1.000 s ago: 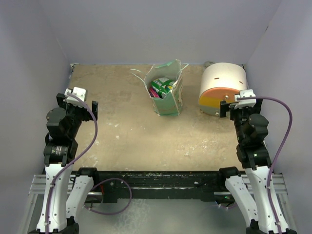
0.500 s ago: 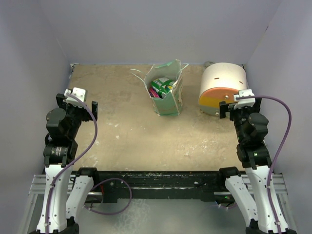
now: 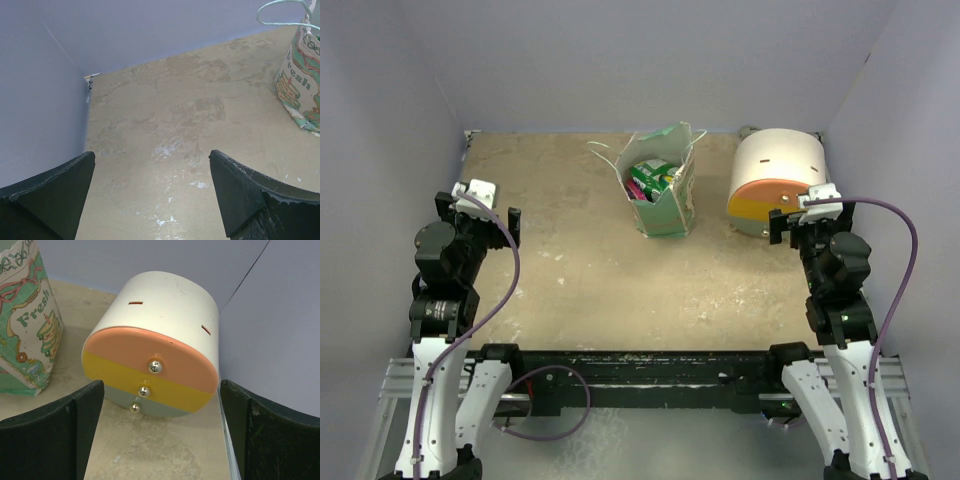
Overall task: Place the snacks into the paper bag
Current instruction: Reset both arms
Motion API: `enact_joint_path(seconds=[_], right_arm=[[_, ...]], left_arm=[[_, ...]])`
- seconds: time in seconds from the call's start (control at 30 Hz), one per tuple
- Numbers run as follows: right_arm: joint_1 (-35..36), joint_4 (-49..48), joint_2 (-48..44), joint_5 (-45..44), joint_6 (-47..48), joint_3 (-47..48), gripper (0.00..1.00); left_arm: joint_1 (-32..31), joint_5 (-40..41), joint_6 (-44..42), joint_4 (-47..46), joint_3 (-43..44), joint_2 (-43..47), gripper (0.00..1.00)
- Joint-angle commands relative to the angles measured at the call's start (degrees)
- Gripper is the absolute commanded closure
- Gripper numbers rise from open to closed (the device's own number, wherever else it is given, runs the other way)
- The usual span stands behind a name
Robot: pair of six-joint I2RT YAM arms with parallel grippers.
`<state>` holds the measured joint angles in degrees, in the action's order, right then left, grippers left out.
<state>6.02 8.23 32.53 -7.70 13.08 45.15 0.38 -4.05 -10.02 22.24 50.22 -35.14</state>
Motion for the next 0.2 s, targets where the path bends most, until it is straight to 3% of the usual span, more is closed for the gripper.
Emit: enact_joint_path(seconds=[0.0, 0.17], right_arm=[[-0.18, -0.85, -0.53, 0.89, -0.11, 2.88, 0.01], [-0.22, -0.76, -0.54, 1.77, 0.02, 2.82, 0.0]], left_arm=[[0.41, 0.63, 0.36, -1.5, 0.22, -0.06, 0.01], [0.41, 0.81, 0.31, -1.54, 0.14, 0.2, 0.01]])
